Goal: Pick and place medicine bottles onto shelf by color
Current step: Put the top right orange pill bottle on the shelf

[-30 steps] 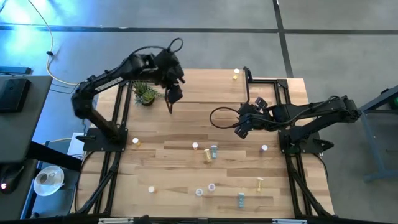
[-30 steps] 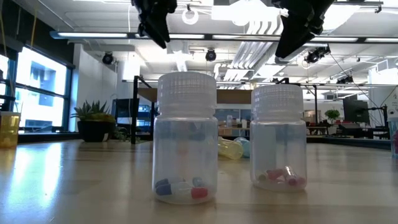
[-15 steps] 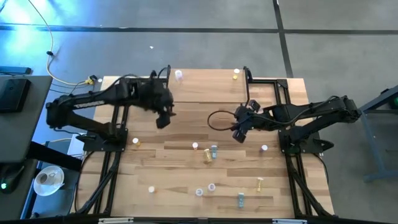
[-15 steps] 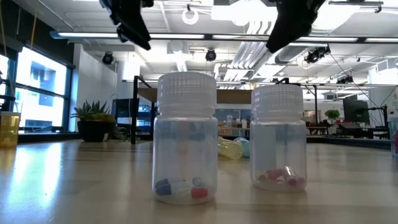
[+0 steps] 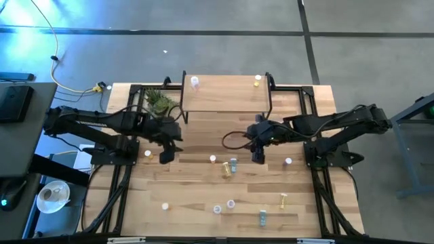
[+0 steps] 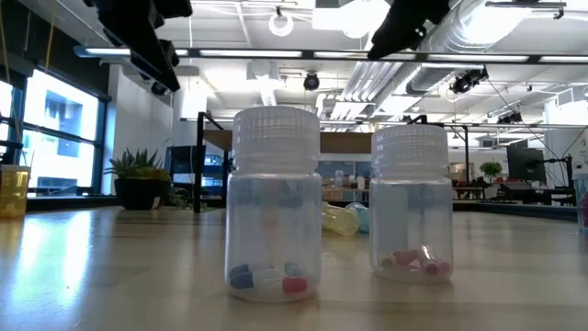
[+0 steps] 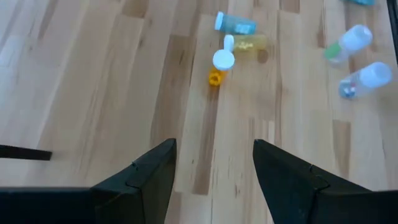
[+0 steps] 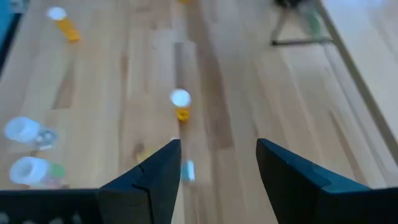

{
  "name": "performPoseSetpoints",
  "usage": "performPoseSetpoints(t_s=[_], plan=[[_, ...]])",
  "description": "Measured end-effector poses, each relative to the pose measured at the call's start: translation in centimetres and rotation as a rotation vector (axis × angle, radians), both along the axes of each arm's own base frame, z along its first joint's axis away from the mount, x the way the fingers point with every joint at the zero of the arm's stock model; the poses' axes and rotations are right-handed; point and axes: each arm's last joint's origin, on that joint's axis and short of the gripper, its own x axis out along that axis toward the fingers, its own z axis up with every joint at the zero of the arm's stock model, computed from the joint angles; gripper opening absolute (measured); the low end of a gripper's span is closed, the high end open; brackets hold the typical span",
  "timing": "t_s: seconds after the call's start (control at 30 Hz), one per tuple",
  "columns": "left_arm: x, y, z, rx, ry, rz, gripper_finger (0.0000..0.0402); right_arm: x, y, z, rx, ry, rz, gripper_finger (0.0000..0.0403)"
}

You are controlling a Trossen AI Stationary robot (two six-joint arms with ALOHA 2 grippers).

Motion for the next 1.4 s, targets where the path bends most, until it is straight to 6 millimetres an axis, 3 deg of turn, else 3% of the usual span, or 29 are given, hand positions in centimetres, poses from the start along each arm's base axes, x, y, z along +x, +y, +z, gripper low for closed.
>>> performPoseSetpoints(t_s=[0.37, 0.73, 1.0, 1.4], plan=[[-2.1, -1.7, -2.0, 0.002, 0.019, 0.103, 0.0203, 4.5, 0.7, -3.7, -0.103, 0.011, 0.132, 0.0200], [-2.2, -2.5, -2.1, -0.015, 0.030, 0.083, 0.0203, 8.4, 1.5, -8.6, -0.069, 0.020, 0.248, 0.0200], [-2.2, -2.6, -2.1, -0.015, 0.029, 0.082, 0.0203, 10.4, 1.8, -11.0, -0.065, -0.033, 0.252, 0.0200], [-2.2, -2.6, -2.1, -0.015, 0.030, 0.082, 0.0203, 11.6, 1.8, -13.5, -0.103, -0.032, 0.235, 0.0200]])
